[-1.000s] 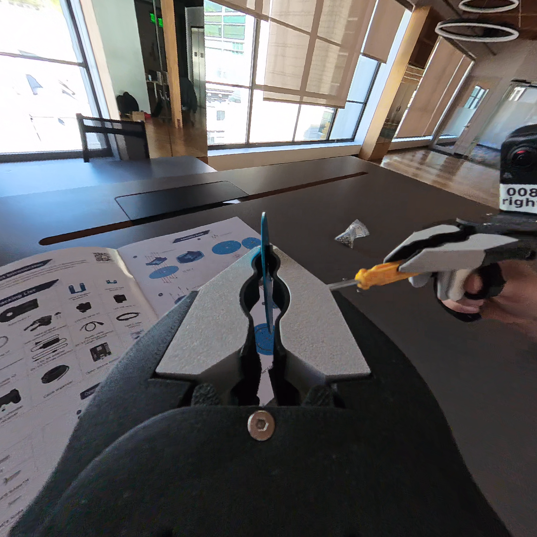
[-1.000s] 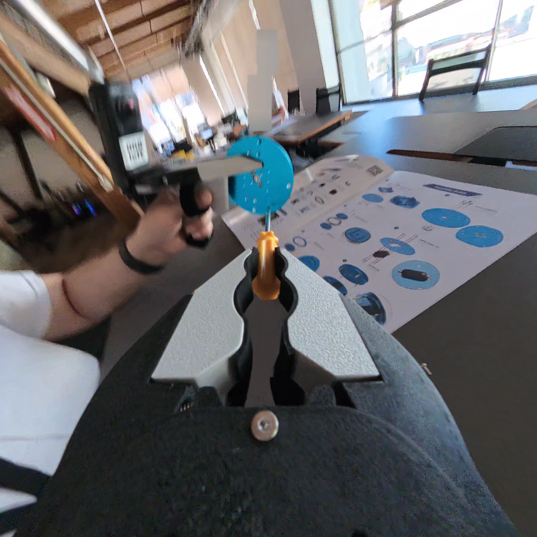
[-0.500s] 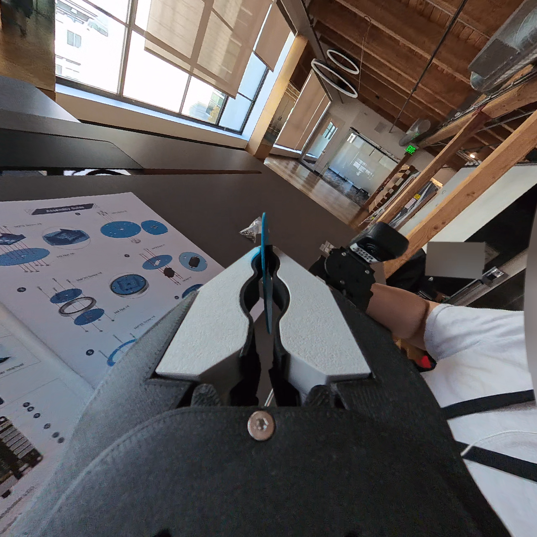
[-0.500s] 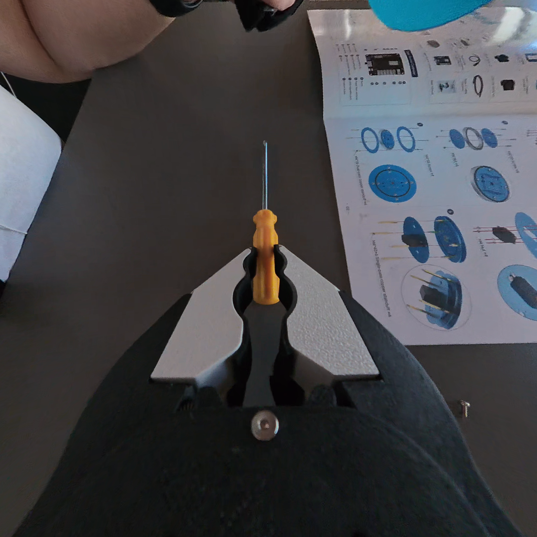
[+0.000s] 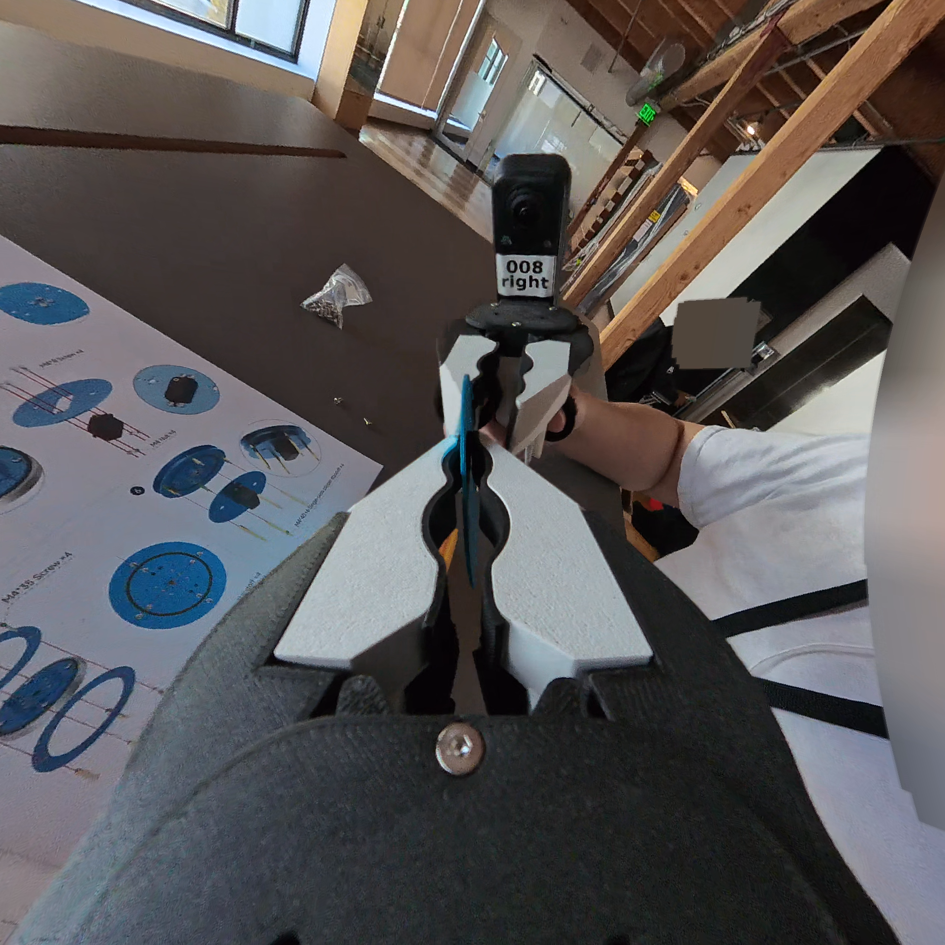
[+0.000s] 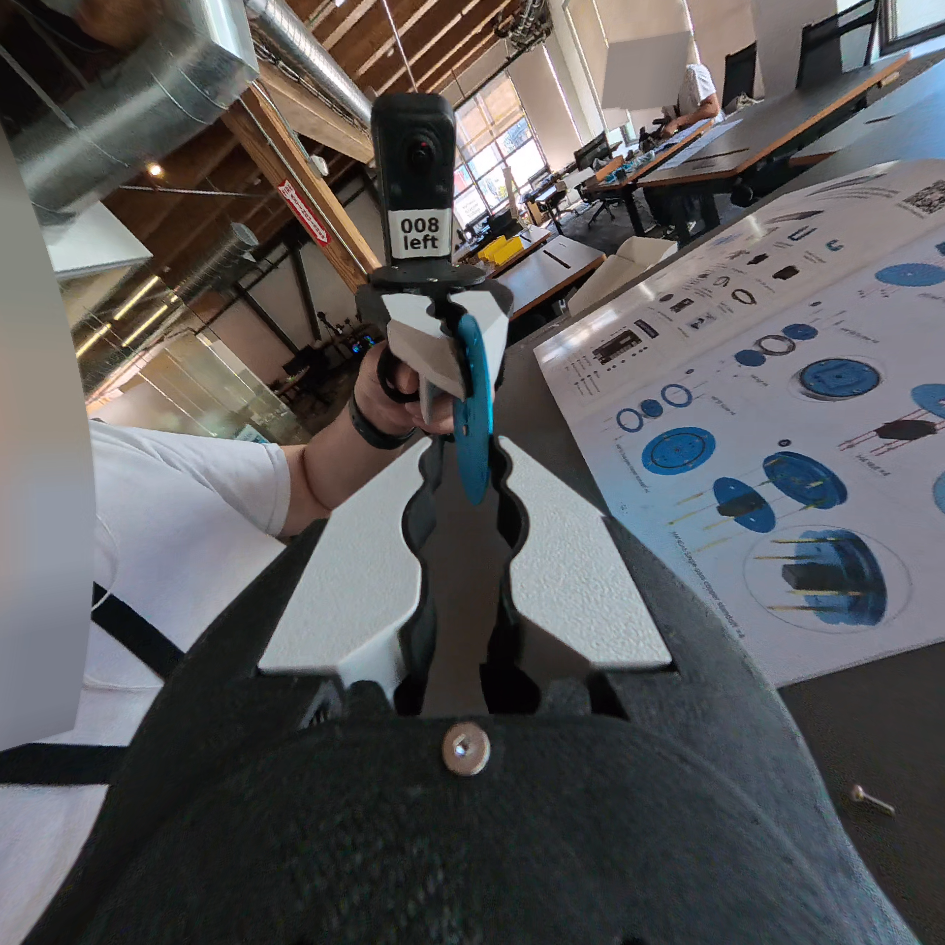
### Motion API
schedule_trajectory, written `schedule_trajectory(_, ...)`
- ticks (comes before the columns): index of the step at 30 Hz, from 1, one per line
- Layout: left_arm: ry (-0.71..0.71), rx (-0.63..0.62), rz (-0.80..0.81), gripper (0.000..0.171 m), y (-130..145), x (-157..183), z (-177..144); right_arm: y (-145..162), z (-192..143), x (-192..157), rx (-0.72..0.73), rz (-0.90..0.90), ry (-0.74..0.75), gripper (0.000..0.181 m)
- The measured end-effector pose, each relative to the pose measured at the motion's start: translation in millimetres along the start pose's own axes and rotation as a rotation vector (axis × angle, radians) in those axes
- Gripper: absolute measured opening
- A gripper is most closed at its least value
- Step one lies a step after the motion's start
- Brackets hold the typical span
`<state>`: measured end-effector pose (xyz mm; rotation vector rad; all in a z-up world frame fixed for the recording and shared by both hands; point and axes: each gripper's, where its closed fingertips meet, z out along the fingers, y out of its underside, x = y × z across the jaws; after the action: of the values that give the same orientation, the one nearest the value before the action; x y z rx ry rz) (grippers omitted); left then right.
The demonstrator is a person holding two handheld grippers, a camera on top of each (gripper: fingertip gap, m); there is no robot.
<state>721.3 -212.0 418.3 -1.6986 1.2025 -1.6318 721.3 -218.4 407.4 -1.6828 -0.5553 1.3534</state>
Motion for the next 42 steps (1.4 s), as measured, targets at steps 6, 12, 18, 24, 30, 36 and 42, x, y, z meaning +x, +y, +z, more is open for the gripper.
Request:
schedule_trajectory(6, 0.034, 0.059, 0.007, 0.016, -12, 5, -5, -10, -7, -10, 0.067, 0.140, -0.103, 0.000)
schedule_trajectory(12, -0.013, -0.055, 0.186, 0.028, -5, 11, -20, -25, -22, -11, 0.115, -0.051, -0.042, 0.000)
schedule_trajectory(18, 0.031, -0.008, 0.242, 0.013, -2, 21, -2, -31, -24, -21, 0.168, -0.094, -0.082, 0.000)
schedule_trajectory(24, 0.086, 0.064, 0.308, 0.000, -7, 35, -1, -33, -26, -29, 0.218, -0.107, -0.168, 0.000)
schedule_trajectory(30, 0.105, 0.133, 0.229, 0.000, -15, 37, 0, -36, -26, -30, 0.250, -0.053, -0.192, 0.000)
schedule_trajectory(36, 0.084, 0.161, 0.173, 0.000, -19, 32, -1, -35, -25, -24, 0.248, -0.008, -0.181, 0.000)
schedule_trajectory(42, 0.060, 0.133, 0.105, 0.000, -16, 23, -1, -29, -21, -18, 0.215, 0.038, -0.177, 0.000)
